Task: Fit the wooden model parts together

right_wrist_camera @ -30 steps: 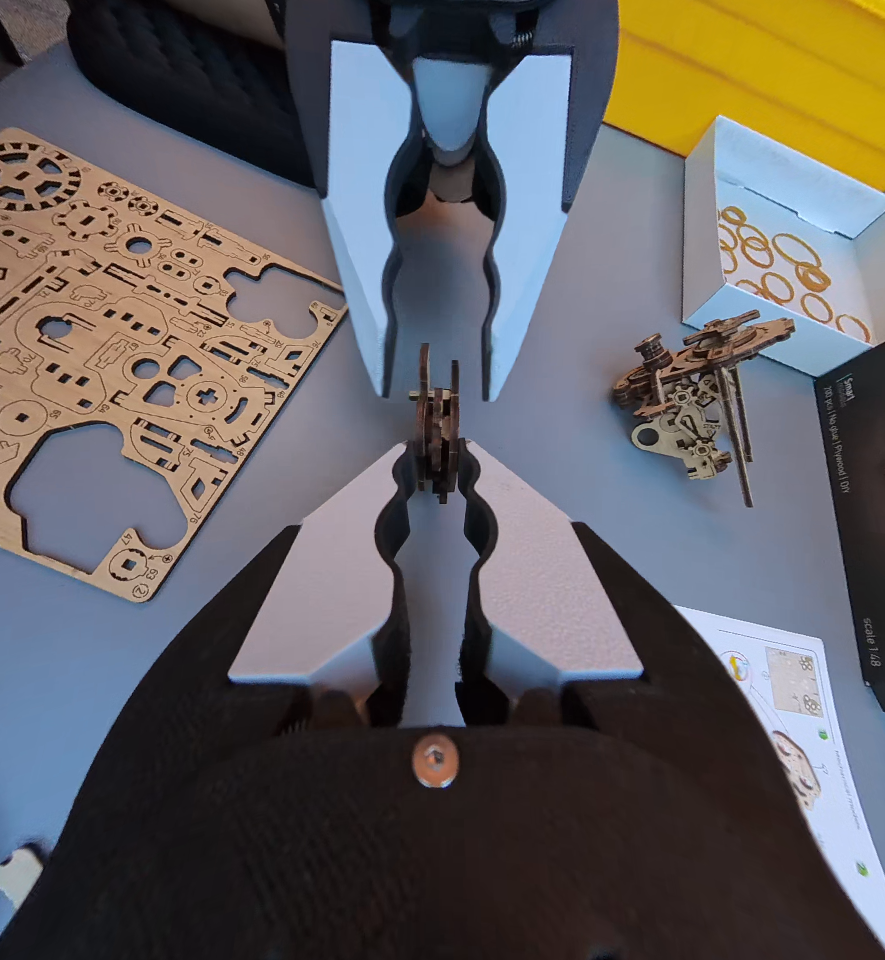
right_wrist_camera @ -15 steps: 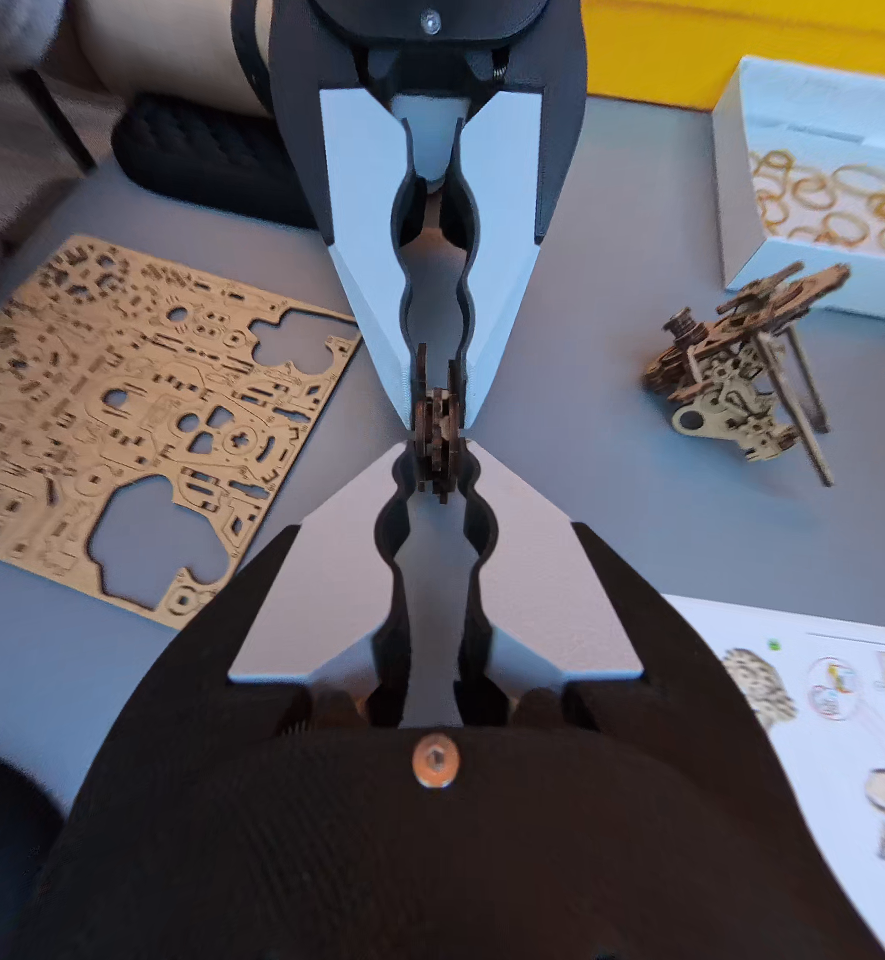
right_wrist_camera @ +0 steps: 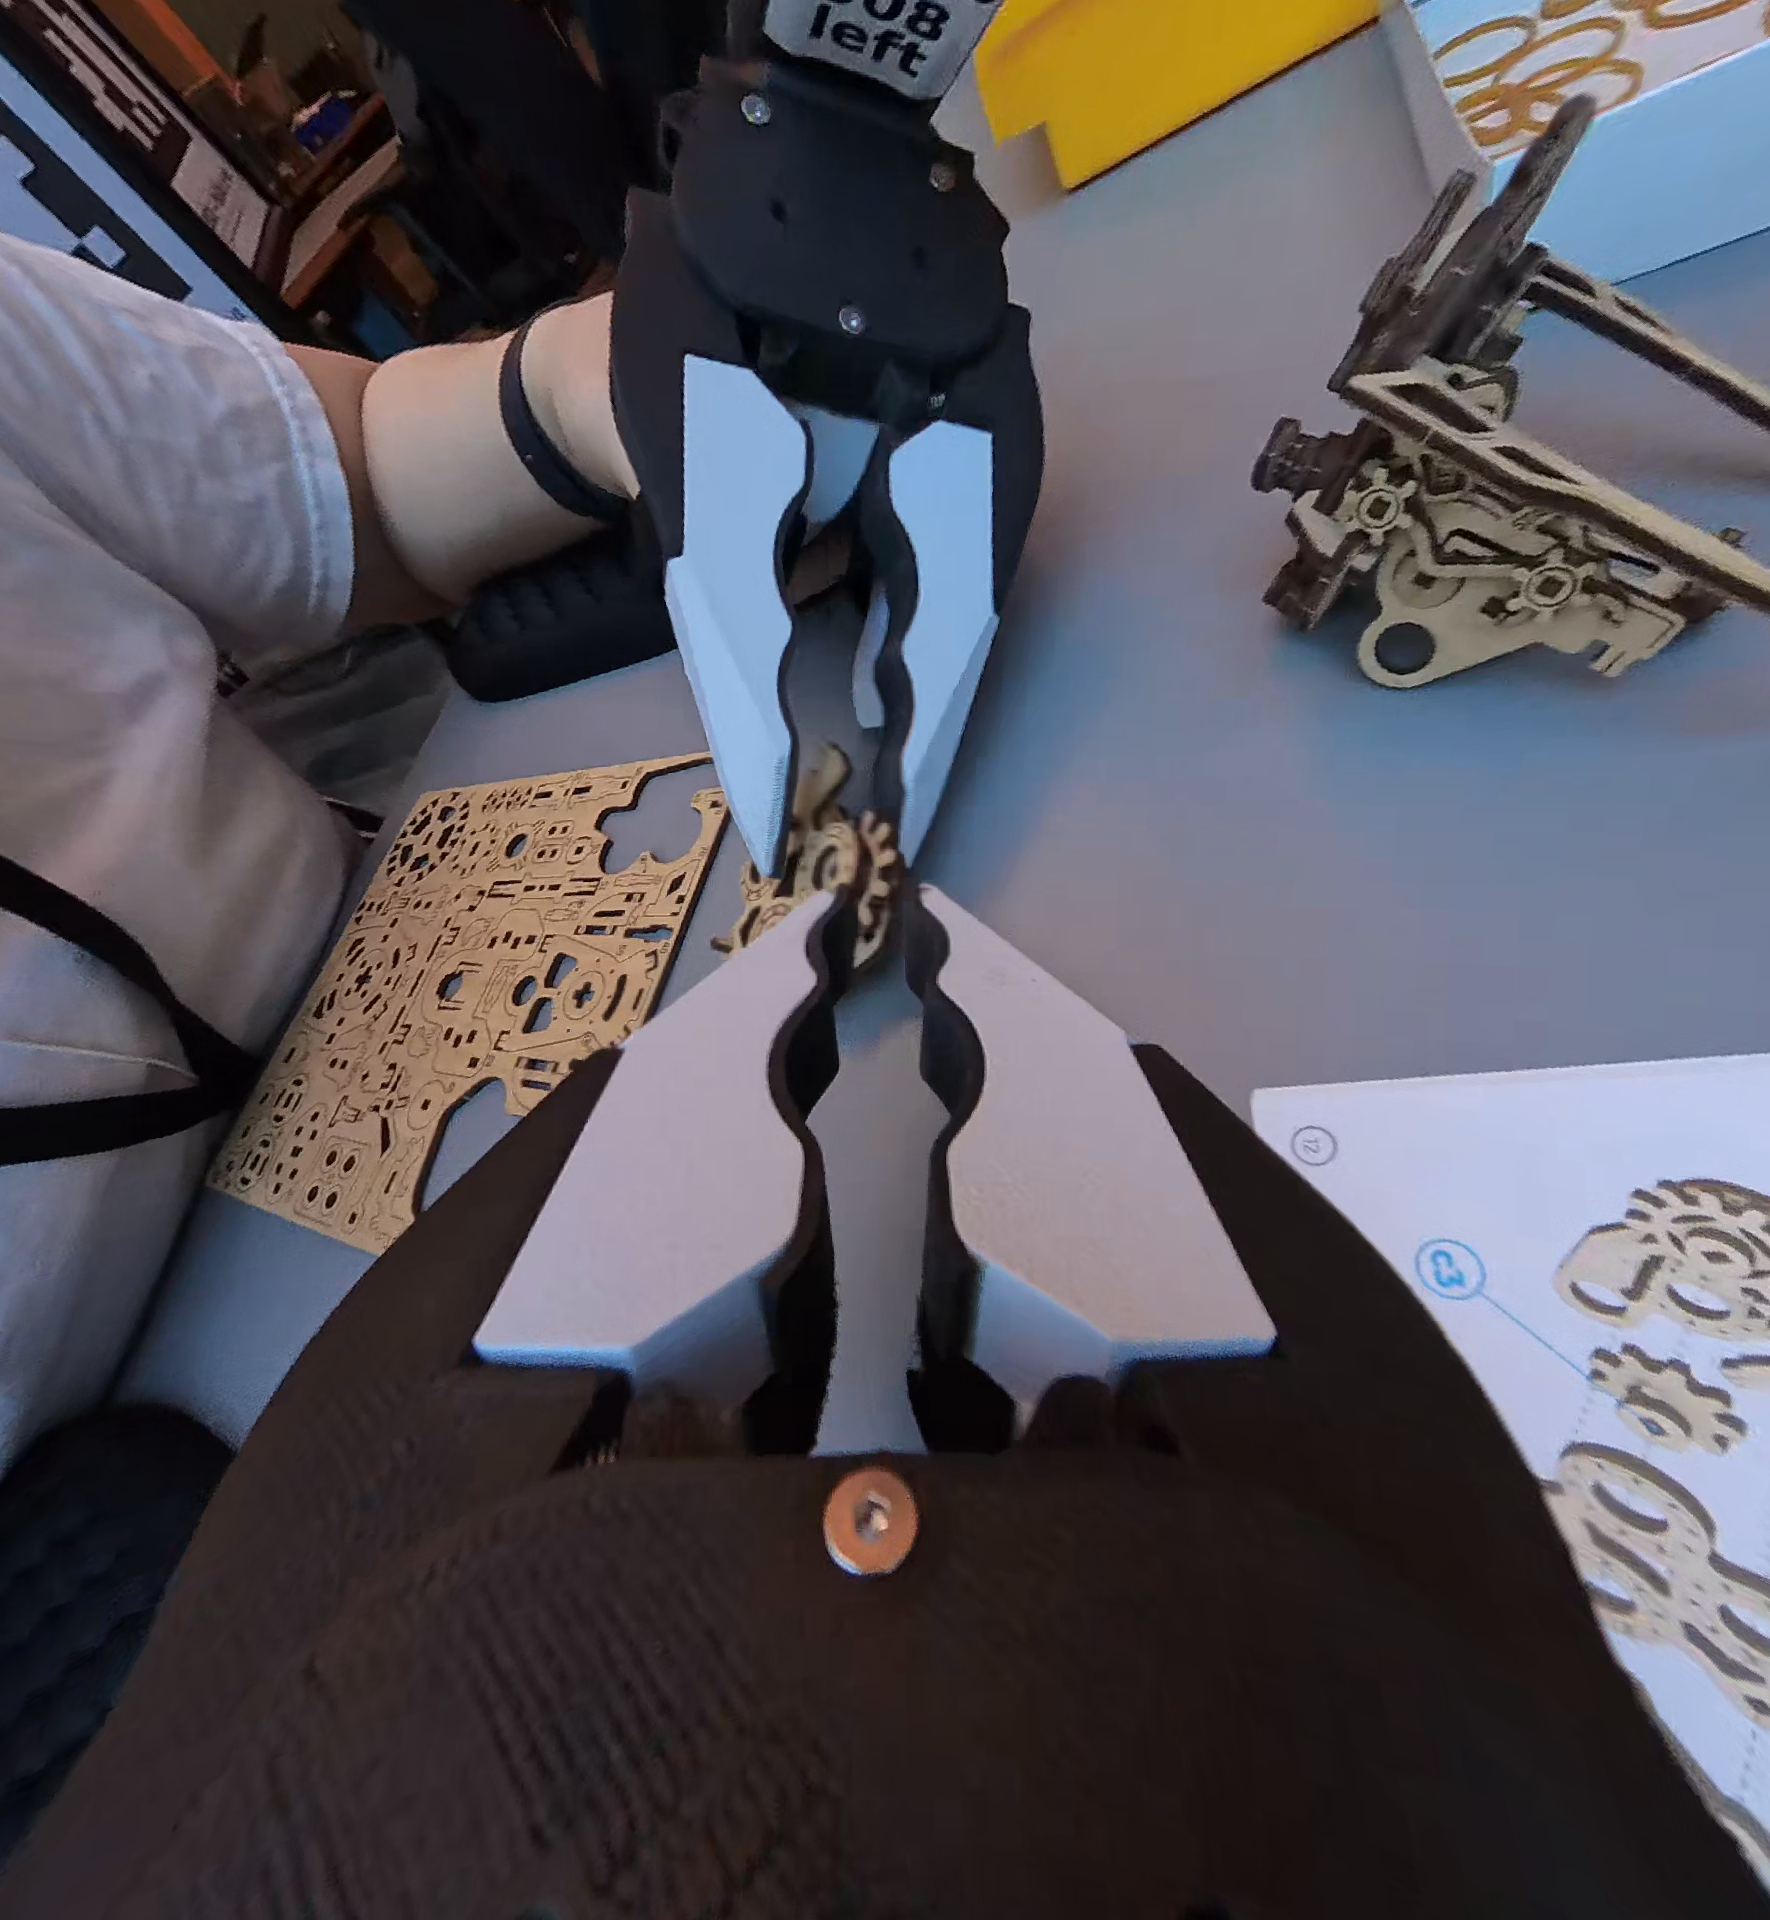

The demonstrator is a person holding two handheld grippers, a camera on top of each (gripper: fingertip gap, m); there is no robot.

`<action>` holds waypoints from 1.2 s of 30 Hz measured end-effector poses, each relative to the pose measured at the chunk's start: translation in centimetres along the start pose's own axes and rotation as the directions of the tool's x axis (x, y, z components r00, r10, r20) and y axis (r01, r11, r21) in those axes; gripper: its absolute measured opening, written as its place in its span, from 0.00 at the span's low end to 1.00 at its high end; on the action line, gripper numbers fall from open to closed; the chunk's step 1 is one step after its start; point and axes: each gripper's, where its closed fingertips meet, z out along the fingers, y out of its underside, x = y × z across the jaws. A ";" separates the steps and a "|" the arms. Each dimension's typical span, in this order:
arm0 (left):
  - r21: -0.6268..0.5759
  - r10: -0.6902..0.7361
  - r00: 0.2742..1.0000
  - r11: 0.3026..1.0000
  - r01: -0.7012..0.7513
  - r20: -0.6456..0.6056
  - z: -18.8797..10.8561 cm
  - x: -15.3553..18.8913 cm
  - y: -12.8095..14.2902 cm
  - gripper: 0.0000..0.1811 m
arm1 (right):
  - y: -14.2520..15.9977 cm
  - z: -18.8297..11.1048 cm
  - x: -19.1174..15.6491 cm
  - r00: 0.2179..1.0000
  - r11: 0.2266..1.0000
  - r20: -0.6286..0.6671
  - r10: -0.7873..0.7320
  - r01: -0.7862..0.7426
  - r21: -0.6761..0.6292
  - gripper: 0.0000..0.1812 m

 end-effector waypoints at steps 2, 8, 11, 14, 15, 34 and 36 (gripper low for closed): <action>-0.029 0.018 0.999 0.999 -0.017 0.034 -0.1 -0.5 0.2 0.15 | 0.3 0.0 -0.1 1.000 1.000 0.019 0.019 -0.019 -0.018 0.00; -0.012 0.191 0.966 0.981 -0.192 0.174 -2.2 -0.8 -1.1 0.22 | -0.1 0.0 -1.1 0.972 0.972 -0.038 -0.233 0.232 -0.019 0.05; -0.080 0.285 0.944 0.958 -0.276 0.163 -1.4 0.2 -0.3 0.22 | -0.1 0.8 -1.6 0.928 0.930 -0.065 -0.368 0.365 -0.048 0.08; -0.168 0.395 0.880 0.917 -0.362 0.262 -0.7 -1.0 0.4 0.22 | 0.2 1.4 -1.1 0.907 0.910 -0.091 -0.411 0.404 -0.093 0.08; -0.197 0.425 0.860 0.903 -0.382 0.282 -0.6 -1.4 0.6 0.20 | 0.5 1.6 -1.0 0.912 0.913 -0.082 -0.402 0.394 -0.105 0.07; -0.201 0.401 0.866 0.914 -0.353 0.298 -0.3 -1.1 1.0 0.15 | 1.8 2.1 -0.3 0.876 0.888 -0.182 -0.447 0.409 -0.211 0.02; -0.206 0.407 0.861 0.911 -0.357 0.306 -0.3 -1.1 1.0 0.16 | 1.8 2.1 -0.4 0.881 0.895 -0.182 -0.436 0.403 -0.191 0.01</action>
